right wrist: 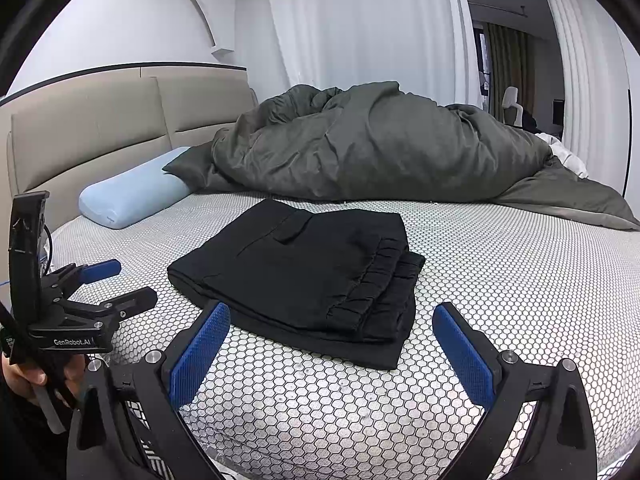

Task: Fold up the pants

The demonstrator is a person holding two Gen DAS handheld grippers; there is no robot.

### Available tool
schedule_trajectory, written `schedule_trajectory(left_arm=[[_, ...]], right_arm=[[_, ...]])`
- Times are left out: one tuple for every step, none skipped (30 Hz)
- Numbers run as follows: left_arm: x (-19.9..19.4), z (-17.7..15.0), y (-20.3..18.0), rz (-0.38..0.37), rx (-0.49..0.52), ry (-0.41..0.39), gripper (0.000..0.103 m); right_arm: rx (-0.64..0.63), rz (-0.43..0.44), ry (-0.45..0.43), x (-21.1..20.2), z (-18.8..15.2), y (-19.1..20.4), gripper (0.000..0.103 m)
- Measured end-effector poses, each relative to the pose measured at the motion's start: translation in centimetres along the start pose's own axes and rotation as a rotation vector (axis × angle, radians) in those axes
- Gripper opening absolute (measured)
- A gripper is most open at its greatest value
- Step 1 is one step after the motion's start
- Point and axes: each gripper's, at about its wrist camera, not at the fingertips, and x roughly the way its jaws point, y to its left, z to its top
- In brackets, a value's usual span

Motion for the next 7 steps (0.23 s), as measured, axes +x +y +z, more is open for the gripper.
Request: schedule_trajectory(left_arm=[[-0.03, 0.01, 0.01, 0.000, 0.000, -0.001, 0.102], [-0.06, 0.01, 0.00, 0.000, 0.000, -0.002, 0.102], [-0.08, 0.01, -0.01, 0.000, 0.000, -0.002, 0.102], [-0.09, 0.00, -0.02, 0.000, 0.000, -0.003, 0.102], [-0.09, 0.00, -0.05, 0.000, 0.000, -0.002, 0.102], [-0.10, -0.01, -0.03, 0.000, -0.001, -0.002, 0.102], [-0.11, -0.01, -0.05, 0.000, -0.001, -0.002, 0.102]], right_arm=[[0.000, 0.000, 0.000, 0.03, 0.01, 0.01, 0.103], [0.000, 0.000, 0.000, 0.03, 0.01, 0.01, 0.103], [0.000, 0.000, 0.001, 0.01, 0.00, 0.00, 0.103], [-0.001, -0.001, 0.001, -0.04, -0.01, -0.02, 0.103], [-0.003, -0.001, 0.002, 0.02, 0.06, -0.03, 0.103], [-0.003, 0.000, 0.003, 0.08, 0.06, -0.05, 0.103], [-0.004, 0.001, 0.003, 0.09, 0.03, -0.16, 0.103]])
